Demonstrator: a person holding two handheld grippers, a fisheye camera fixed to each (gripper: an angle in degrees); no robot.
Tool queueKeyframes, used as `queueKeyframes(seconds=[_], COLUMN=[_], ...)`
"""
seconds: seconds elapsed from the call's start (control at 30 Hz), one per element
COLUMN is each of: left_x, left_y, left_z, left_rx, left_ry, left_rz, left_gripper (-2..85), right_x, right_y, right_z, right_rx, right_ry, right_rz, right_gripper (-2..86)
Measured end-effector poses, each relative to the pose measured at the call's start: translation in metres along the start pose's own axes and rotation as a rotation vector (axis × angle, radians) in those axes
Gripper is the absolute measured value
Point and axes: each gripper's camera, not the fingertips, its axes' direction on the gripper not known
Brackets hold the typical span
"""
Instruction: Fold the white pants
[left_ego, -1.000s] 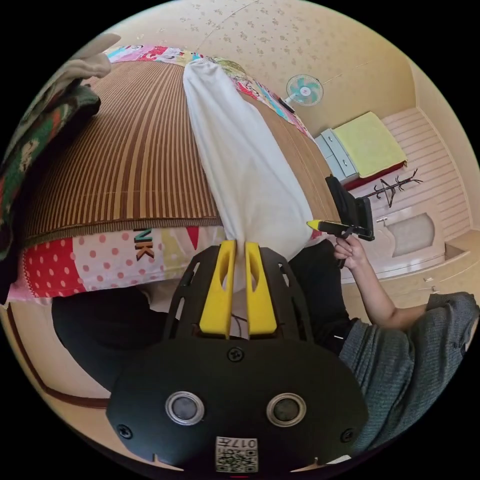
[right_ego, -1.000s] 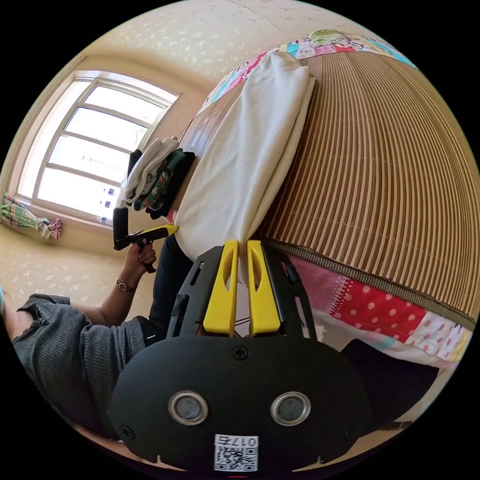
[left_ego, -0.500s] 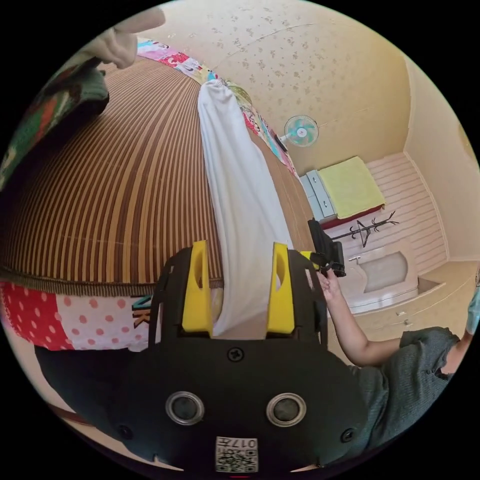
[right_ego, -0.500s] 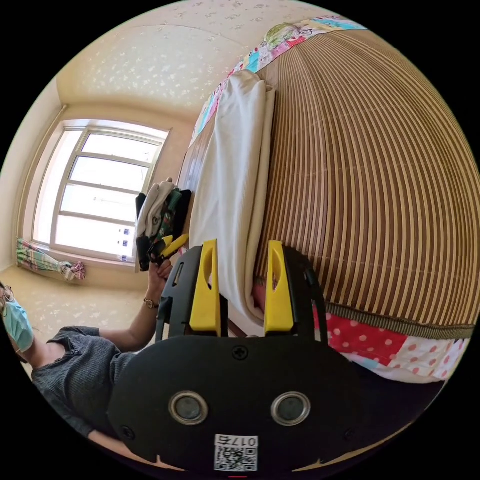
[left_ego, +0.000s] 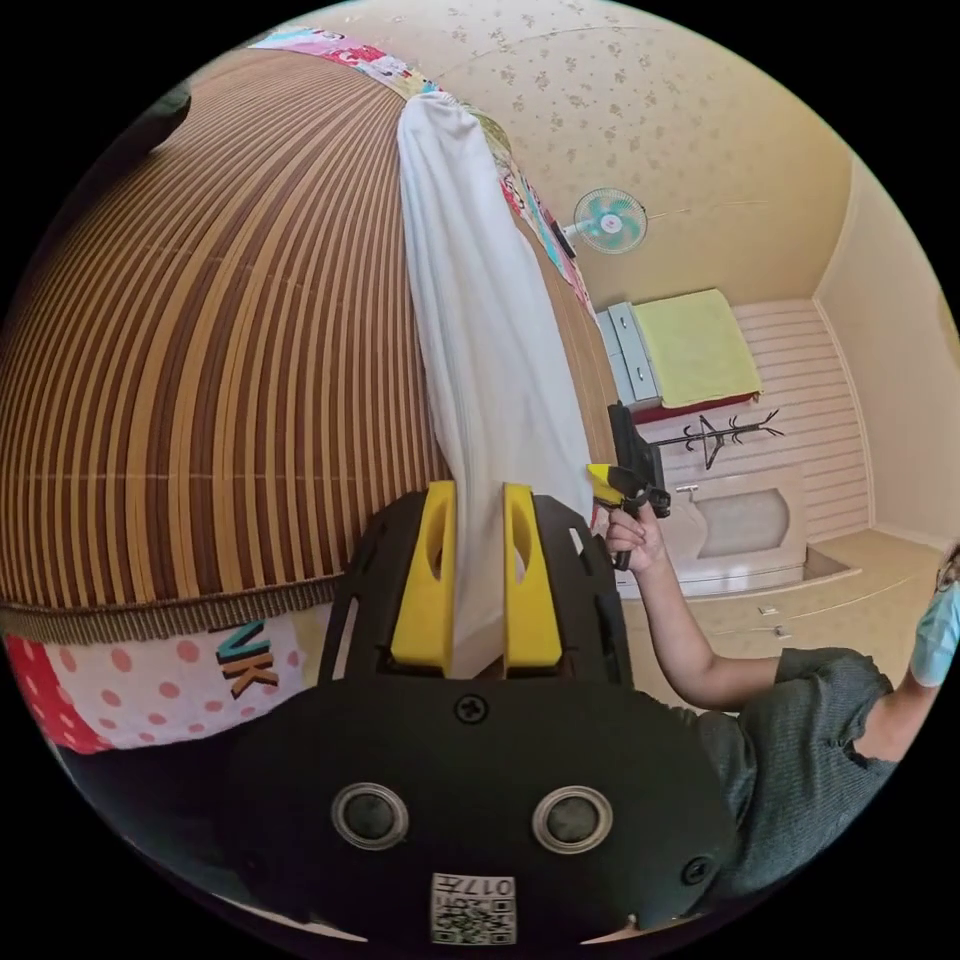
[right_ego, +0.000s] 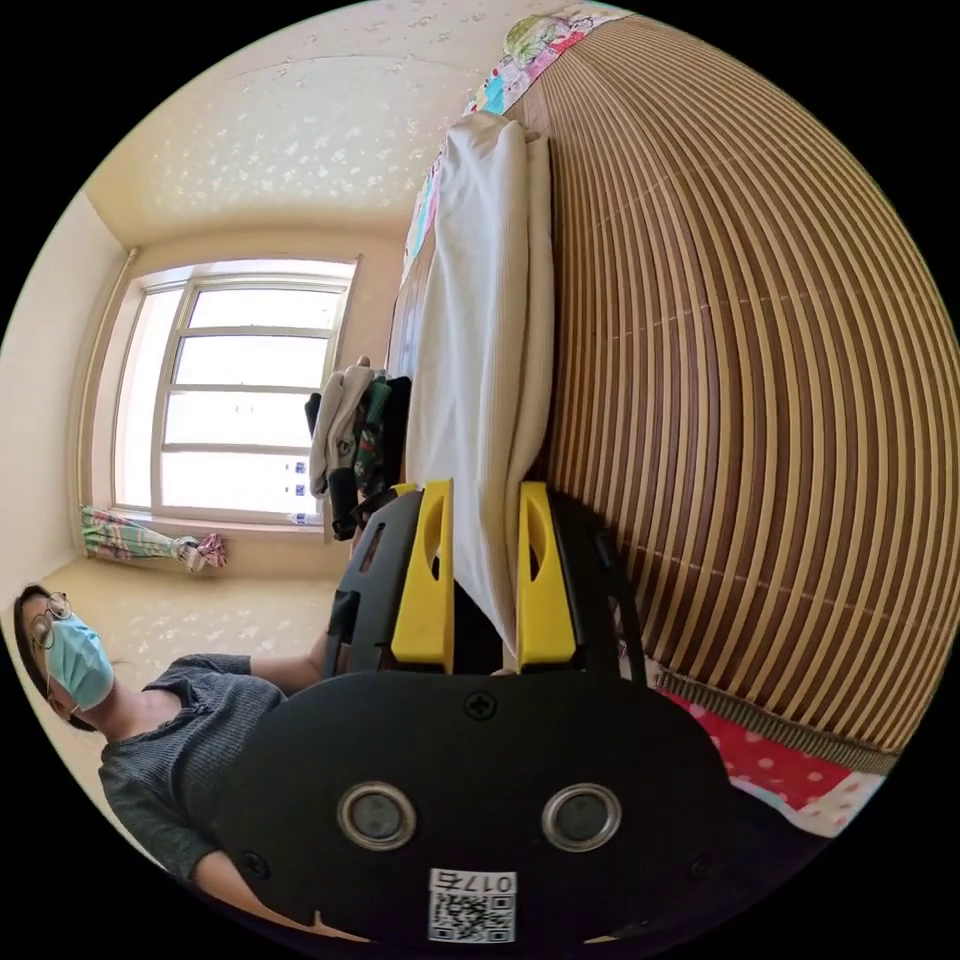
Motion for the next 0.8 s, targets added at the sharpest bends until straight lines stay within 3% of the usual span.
queueKeyframes(seconds=[0.33,0.5,0.8], left_x=[0.081,0.211,0.479], left_y=[0.055,0.052,0.089], left_z=[-0.101,-0.198,-0.36], left_rx=[0.204,0.368,0.633], left_ry=[0.406,0.477,0.432], left_rz=[0.291,0.516,0.968], left_gripper=[4.2,4.3,4.4], right_x=[-0.118,-0.25,-0.498], right_y=[0.07,0.095,0.203], right_z=[-0.113,-0.191,-0.338], right_rx=[0.183,0.283,0.54], right_ry=[-0.278,-0.266,-0.192], right_rz=[-0.354,-0.648,-1.15], right_gripper=[1.8,1.3,1.0])
